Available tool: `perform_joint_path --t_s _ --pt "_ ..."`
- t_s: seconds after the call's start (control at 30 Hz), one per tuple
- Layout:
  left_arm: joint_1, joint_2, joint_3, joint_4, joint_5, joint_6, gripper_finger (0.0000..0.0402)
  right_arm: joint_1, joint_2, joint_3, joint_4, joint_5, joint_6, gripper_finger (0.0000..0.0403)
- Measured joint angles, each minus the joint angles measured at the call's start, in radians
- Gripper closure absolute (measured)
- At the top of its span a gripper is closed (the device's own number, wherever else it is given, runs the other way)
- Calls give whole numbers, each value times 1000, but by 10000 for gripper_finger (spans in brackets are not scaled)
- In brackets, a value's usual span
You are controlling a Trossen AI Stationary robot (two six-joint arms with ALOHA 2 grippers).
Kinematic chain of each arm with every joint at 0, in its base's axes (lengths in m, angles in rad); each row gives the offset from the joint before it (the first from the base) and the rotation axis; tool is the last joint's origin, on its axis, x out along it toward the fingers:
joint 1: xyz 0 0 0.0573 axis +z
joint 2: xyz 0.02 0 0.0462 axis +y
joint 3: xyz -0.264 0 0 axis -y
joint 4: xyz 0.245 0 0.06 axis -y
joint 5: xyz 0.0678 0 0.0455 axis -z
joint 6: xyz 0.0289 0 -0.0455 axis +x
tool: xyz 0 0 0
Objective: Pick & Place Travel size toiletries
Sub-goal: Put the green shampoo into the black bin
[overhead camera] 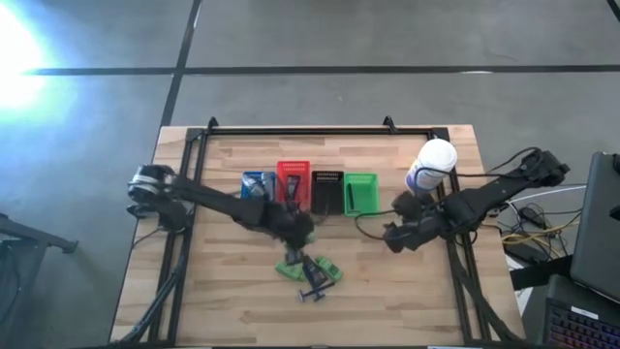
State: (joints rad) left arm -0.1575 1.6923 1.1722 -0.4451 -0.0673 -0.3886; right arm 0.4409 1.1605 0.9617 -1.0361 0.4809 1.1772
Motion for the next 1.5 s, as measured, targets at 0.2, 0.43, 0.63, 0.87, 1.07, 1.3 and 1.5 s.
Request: perform_joint_path --t_s 0.2,0.43,0.63,0.87,1.07,1.3,1.5 --pt "155 -9 116 86 -23 -298 287 -1 -22 -6 16 24 3 107" --pt "346 131 138 194 -24 -546 278 -1 -13 15 23 87 4 87" --pt "367 209 141 244 -1 -660 248 -1 -13 17 22 99 14 75" --pt "355 198 140 210 -3 -629 155 -1 -1 13 23 86 -34 59" --pt "346 115 154 190 28 -366 96 -1 16 12 32 25 -94 53" --pt "233 -37 149 -95 193 221 94 -13 142 10 251 -170 -235 64" --pt "126 -173 107 -283 129 315 94 -12 319 53 414 -232 -257 62"
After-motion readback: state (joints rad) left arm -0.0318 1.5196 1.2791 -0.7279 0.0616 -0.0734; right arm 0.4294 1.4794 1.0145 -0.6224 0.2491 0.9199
